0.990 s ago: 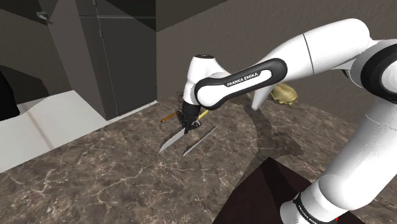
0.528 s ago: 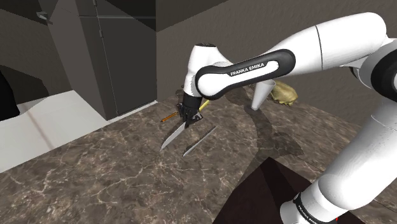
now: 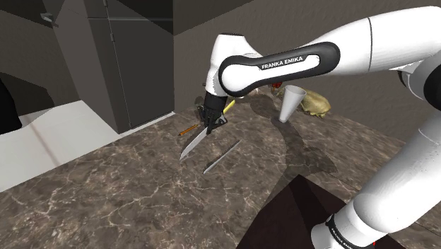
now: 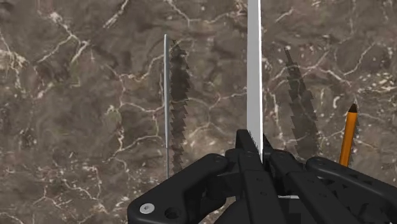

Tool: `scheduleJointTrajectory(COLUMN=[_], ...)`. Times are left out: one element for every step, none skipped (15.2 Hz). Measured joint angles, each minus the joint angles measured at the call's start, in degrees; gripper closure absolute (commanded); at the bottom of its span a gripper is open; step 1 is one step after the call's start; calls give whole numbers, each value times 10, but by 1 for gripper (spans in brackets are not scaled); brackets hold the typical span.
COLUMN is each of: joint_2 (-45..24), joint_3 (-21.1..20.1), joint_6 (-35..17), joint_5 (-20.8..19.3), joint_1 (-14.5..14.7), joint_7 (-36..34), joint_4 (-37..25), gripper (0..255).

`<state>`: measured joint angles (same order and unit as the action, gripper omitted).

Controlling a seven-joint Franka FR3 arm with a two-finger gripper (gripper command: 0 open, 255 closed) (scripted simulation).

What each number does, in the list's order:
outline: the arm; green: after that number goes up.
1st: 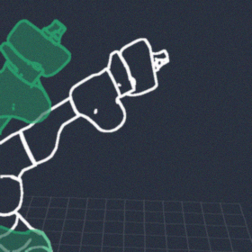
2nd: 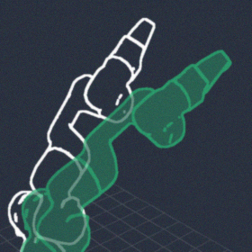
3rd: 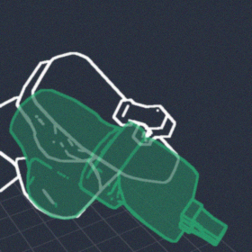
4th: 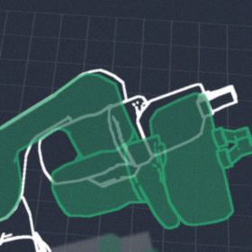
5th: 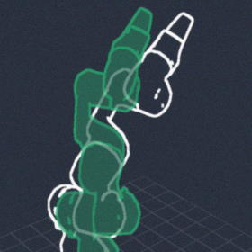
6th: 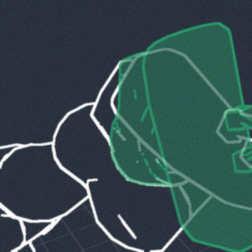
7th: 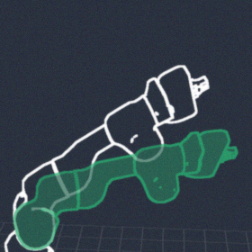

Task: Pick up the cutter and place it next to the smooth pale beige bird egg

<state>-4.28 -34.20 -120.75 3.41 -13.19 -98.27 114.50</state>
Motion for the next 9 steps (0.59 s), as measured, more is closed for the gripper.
scheduleJointTrajectory(joint_2=[0,2,8,10,14,17,17,19,19], joint_3=[0,0,0,0,0,0,0,0,0], joint_6=[8,16,23,31,38,45,52,59,66], joint_5=[0,1,5,5,7,9,9,10,10], joint_1=[0,0,-1,-1,-2,-2,-2,-2,-3], joint_7=[-1,0,2,2,3,3,3,3,3], joint_4=[-8,-14,-16,-22,-26,-31,-38,-43,-50], gripper=[255,255,255,255,255,255,255,255,255])
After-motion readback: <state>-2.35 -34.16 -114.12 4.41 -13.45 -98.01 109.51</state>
